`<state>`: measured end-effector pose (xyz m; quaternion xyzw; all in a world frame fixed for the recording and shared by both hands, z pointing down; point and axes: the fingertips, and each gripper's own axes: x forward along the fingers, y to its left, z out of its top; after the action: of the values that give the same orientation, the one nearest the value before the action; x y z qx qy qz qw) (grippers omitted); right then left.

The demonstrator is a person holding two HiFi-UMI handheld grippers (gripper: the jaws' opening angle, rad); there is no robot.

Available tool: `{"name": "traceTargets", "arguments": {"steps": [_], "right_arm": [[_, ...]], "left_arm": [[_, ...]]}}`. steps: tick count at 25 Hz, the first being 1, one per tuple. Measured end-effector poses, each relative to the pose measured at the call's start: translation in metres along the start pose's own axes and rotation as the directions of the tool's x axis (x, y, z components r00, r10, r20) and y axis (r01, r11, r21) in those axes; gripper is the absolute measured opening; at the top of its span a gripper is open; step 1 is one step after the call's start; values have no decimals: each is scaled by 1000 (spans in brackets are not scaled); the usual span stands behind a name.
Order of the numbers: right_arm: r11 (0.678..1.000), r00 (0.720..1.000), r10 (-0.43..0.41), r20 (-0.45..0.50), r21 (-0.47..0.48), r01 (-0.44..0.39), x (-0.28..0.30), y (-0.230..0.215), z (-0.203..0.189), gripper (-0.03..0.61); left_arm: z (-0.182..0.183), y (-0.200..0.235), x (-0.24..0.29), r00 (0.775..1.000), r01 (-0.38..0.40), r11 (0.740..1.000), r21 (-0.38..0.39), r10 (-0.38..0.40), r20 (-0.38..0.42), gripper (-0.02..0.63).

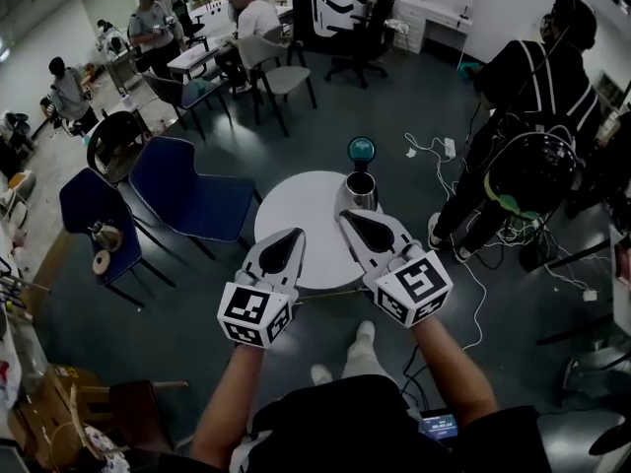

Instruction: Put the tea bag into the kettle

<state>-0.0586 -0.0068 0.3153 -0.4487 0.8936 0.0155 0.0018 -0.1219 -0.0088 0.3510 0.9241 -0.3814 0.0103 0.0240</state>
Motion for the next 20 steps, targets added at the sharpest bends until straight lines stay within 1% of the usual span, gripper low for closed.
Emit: {"name": "traceTargets", "arguments": {"steps": [9, 15, 20], "right_arm": [[1000, 1000, 7, 4, 3, -7, -5, 26, 3, 18], [1000, 1000, 15, -2, 4, -15, -4, 29, 1, 17], [1000, 1000, 27, -12, 4, -27, -11, 26, -3, 17]], "left_arm": [[11, -4, -25, 999, 12, 1000, 4, -12, 29, 15], [12, -10, -27, 999, 22, 1000, 15, -22, 32, 15], [11, -18, -22, 999, 17, 1000, 9, -17, 29, 16]]}}
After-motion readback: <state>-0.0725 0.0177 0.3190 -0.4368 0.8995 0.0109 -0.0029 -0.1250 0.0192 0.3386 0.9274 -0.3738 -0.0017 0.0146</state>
